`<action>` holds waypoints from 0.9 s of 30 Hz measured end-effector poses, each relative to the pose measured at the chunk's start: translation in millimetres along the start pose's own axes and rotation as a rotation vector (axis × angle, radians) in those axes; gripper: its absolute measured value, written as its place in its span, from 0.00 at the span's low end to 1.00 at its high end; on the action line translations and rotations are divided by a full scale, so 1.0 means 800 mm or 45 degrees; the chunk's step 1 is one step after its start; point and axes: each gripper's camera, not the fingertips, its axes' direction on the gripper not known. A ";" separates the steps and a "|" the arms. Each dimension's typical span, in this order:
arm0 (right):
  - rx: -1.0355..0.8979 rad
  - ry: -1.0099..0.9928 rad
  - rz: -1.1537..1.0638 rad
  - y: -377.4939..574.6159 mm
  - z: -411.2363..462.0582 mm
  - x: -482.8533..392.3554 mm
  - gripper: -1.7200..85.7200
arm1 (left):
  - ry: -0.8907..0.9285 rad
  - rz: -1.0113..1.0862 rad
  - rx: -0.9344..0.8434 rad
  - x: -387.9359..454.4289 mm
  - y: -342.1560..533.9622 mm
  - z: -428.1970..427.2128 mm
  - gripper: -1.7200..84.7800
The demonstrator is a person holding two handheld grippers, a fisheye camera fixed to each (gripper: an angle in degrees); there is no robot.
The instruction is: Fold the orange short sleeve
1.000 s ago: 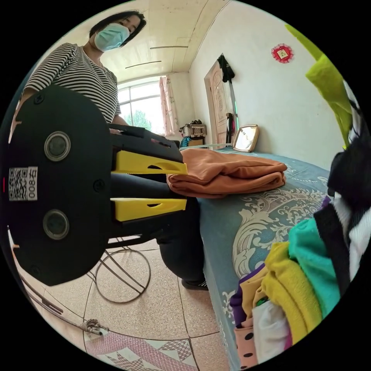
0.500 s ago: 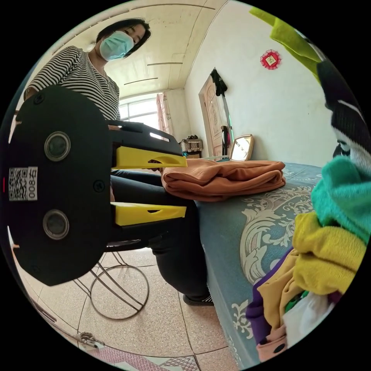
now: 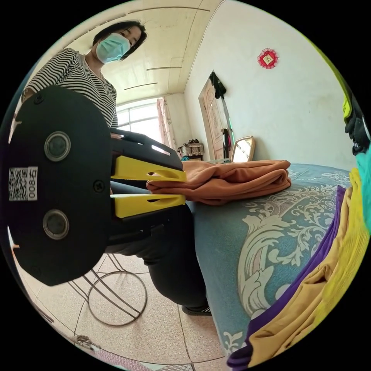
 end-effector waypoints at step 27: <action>0.019 0.086 -0.439 0.129 -0.171 -0.303 0.04 | 0.210 0.395 0.107 0.216 -0.032 0.129 0.10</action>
